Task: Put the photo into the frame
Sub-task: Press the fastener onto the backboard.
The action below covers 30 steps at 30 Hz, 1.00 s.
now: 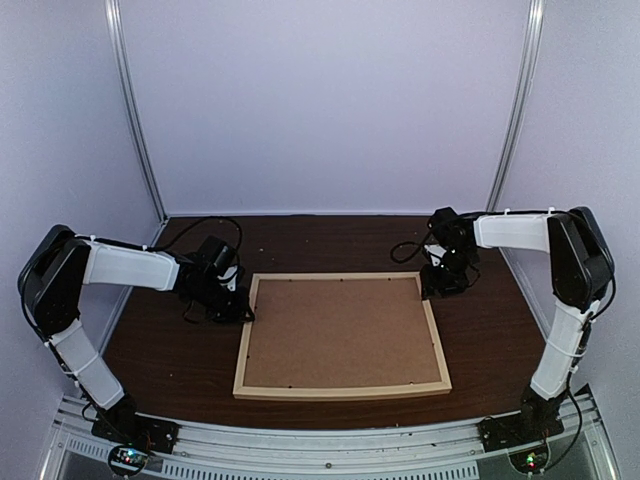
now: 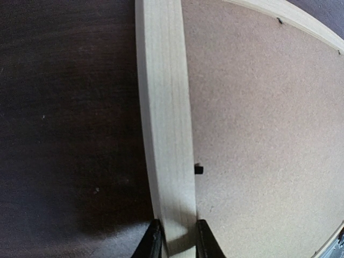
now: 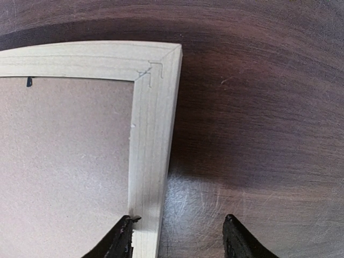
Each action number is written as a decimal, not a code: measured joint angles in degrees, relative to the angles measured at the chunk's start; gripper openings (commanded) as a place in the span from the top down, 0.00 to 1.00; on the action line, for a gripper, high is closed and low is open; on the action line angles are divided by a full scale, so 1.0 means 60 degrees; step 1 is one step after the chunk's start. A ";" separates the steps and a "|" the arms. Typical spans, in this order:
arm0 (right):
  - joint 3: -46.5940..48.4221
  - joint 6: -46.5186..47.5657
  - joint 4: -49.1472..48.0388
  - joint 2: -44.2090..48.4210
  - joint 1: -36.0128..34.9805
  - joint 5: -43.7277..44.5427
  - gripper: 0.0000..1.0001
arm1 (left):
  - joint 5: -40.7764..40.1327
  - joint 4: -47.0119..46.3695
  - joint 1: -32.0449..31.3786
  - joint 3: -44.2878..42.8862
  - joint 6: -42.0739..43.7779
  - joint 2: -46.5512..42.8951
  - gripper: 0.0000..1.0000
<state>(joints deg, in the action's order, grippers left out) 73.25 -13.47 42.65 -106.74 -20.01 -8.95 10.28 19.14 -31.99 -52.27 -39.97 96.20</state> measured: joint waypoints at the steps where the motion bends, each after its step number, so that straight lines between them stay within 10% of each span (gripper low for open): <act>1: 0.0000 -0.0011 -0.0004 0.0000 -0.0011 0.0018 0.43 | 0.0000 0.0000 0.0000 0.0000 0.0000 0.0000 1.00; 30: 0.0000 -0.0539 -0.0208 -0.0109 -0.0484 0.0597 0.44 | -0.0080 0.0113 0.0000 0.0000 0.0000 -0.0026 1.00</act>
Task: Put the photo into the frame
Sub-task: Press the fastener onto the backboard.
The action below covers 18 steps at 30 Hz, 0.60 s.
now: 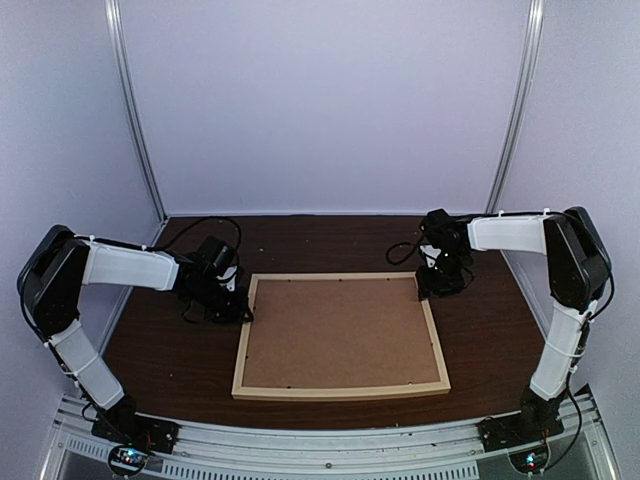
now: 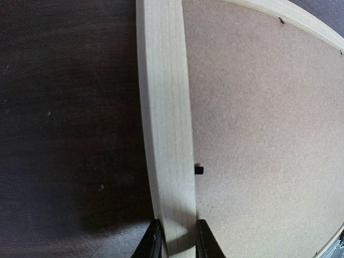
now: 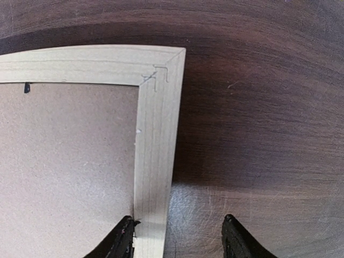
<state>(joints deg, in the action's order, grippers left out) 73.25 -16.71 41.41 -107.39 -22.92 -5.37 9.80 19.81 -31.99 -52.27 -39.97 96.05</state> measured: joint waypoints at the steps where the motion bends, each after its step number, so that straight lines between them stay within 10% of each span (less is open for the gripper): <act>1: 0.0000 0.0000 -0.0004 0.0000 0.0000 -0.0004 0.44 | 0.0000 0.0000 0.0000 -0.0004 0.0000 0.0000 1.00; 18: 0.0091 -0.0036 -0.0637 -0.0280 -0.0372 -0.0678 0.41 | -0.0135 0.0051 -0.0036 -0.0004 0.0000 -0.0018 1.00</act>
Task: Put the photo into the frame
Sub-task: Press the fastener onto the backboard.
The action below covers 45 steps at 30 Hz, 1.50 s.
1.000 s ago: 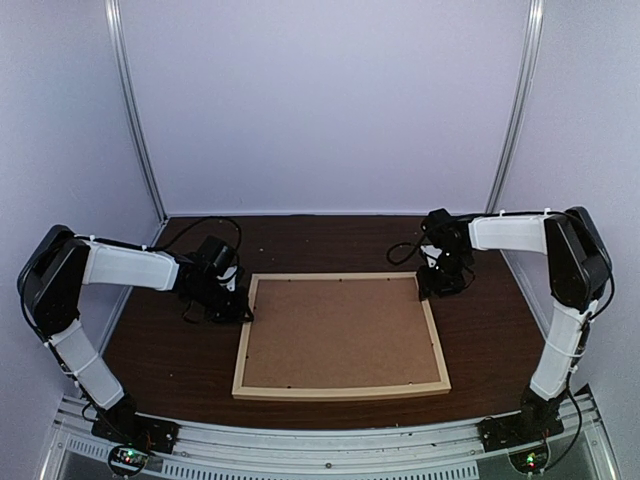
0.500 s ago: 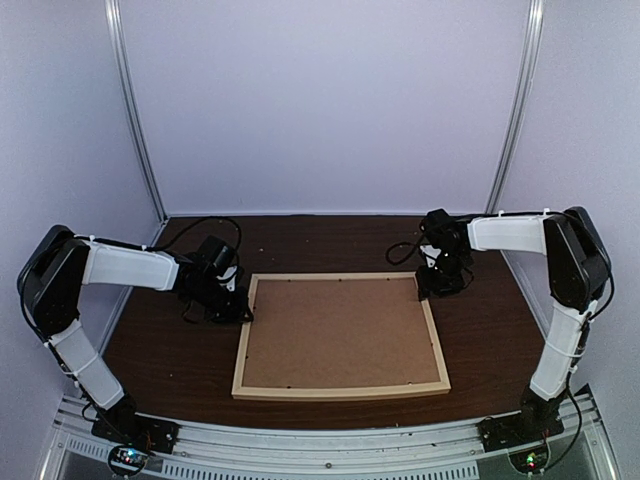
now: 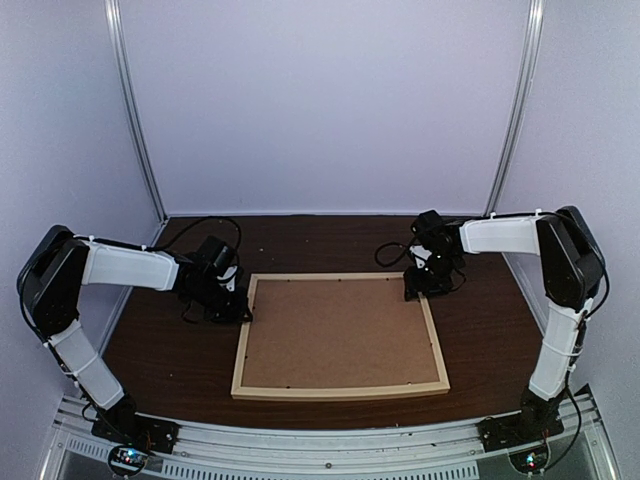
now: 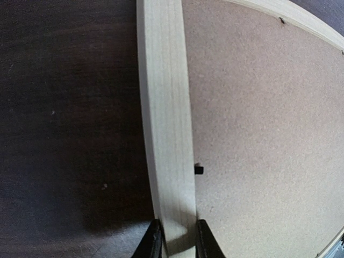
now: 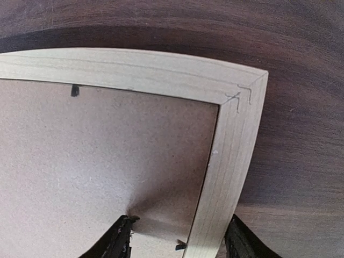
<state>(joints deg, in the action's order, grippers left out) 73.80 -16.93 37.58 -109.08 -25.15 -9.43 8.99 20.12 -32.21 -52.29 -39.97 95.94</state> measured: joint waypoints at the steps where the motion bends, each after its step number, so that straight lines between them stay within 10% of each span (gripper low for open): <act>1: 0.0004 0.0007 0.0011 0.0004 0.0000 -0.0018 0.40 | 0.0000 0.0000 0.0000 0.0000 0.0000 0.0000 1.00; 15: -0.0171 0.0262 0.0685 0.1151 0.0000 -0.0492 0.25 | -0.0040 0.0000 -0.0022 0.0000 0.0000 -0.0007 1.00; 45: -0.4404 -0.0328 0.1129 0.4320 -0.0022 -0.0925 0.31 | -0.0171 0.0015 -0.0073 -0.0018 0.0000 -0.0011 1.00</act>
<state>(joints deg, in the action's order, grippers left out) 47.37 -18.90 44.36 -83.15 -25.28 -14.98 7.97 20.21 -32.64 -52.40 -39.97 95.88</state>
